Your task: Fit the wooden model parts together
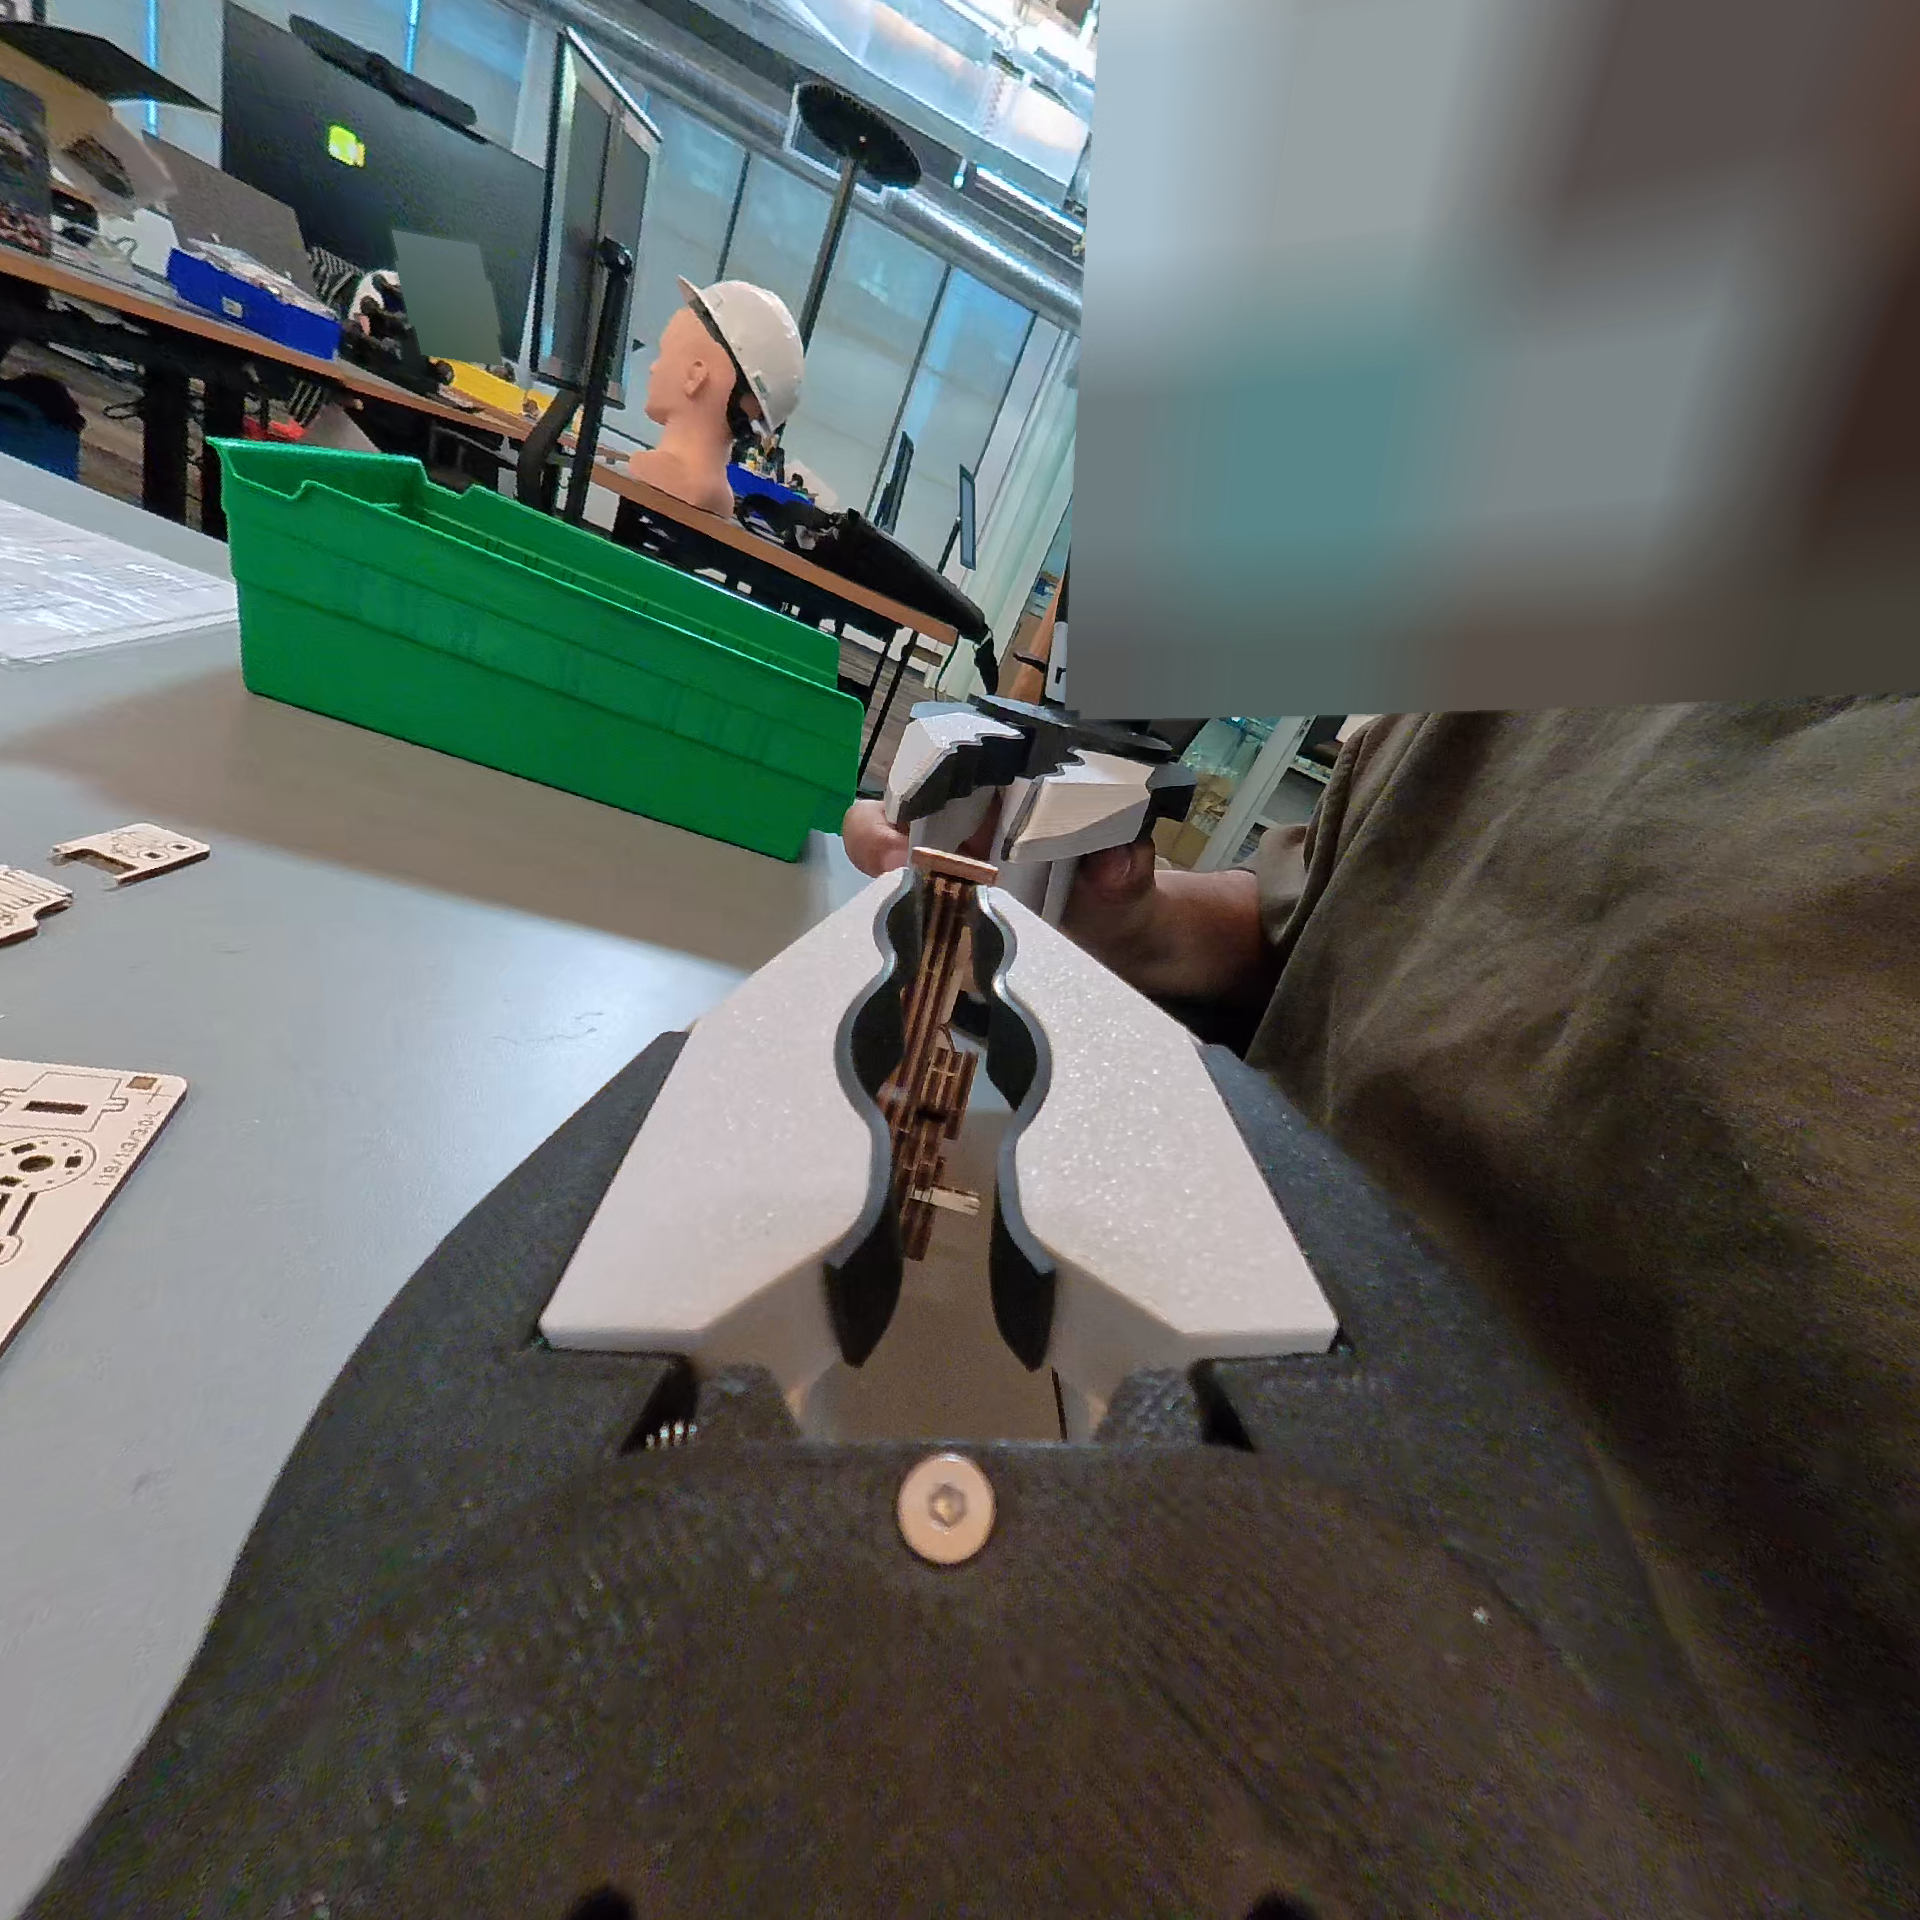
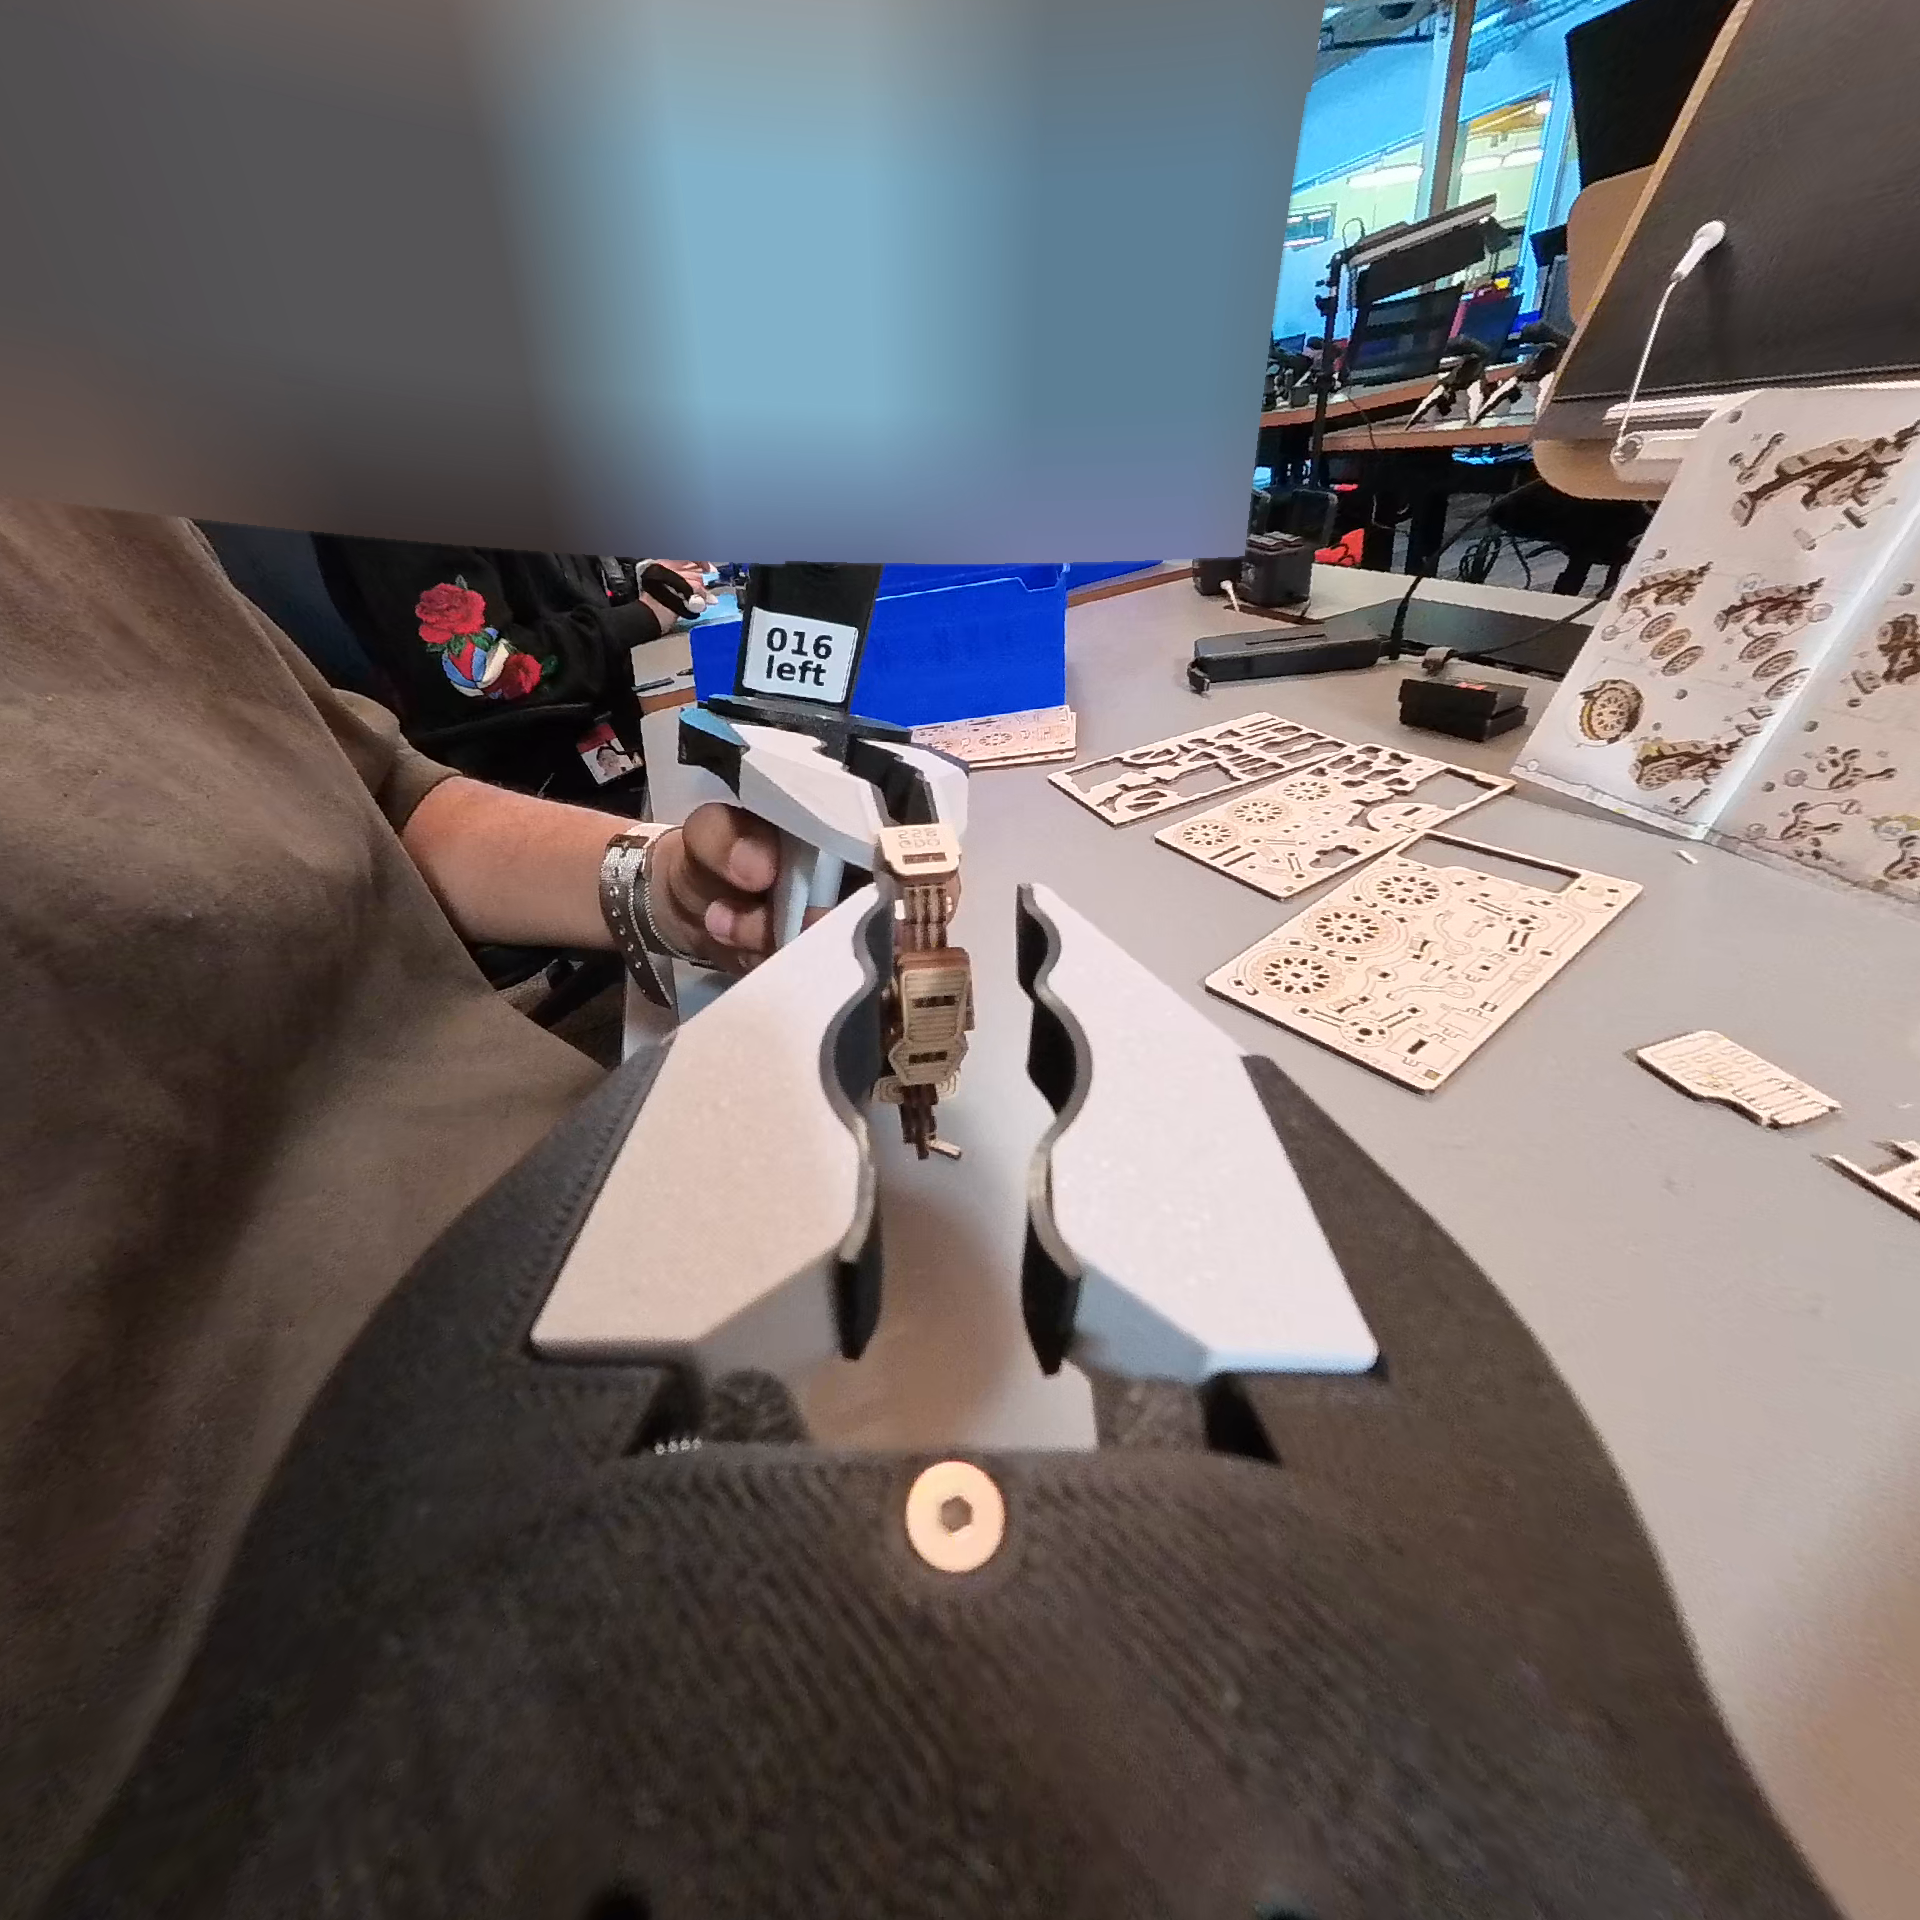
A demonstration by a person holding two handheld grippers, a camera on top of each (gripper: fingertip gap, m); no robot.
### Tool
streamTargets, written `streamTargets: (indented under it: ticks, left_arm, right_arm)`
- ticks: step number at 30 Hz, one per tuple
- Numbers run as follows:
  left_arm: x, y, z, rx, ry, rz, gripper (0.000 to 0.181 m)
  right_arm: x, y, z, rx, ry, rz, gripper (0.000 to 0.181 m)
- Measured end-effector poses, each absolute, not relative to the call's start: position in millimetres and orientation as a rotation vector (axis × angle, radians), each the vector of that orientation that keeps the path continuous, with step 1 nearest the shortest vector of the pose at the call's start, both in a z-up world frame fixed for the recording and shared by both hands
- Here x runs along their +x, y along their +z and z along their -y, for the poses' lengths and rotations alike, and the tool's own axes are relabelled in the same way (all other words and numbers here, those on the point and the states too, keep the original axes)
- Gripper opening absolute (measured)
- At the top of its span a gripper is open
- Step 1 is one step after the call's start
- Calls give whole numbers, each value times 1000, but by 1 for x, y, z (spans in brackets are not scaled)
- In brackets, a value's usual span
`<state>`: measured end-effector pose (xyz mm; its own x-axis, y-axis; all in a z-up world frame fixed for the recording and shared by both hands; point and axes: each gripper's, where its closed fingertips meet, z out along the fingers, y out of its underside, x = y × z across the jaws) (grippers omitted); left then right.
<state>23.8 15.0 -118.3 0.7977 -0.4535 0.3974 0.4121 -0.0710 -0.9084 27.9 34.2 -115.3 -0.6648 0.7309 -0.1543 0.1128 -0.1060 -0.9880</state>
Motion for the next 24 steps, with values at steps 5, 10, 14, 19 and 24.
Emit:
streamTargets:
  ticks: [5, 10, 14, 19, 24]
  left_arm:
    - [23, -119, -16, -1483, -703, -34, 5]
    - [23, -120, -16, -1489, -698, -32, 5]
    - [23, -121, -16, -1491, -694, -33, 5]
    - [23, -121, -17, -1495, -690, -35, 5]
    - [23, -122, -17, -1499, -685, -38, 5]
  right_arm:
    - [28, -115, -34, -923, 1820, 1721, 21]
    - [28, -117, -34, -916, 1804, 1728, 21]
    - [27, -117, -34, -912, 1794, 1730, 21]
    - [27, -117, -35, -917, 1793, 1727, 21]
    - [26, -118, -35, -917, 1791, 1724, 21]
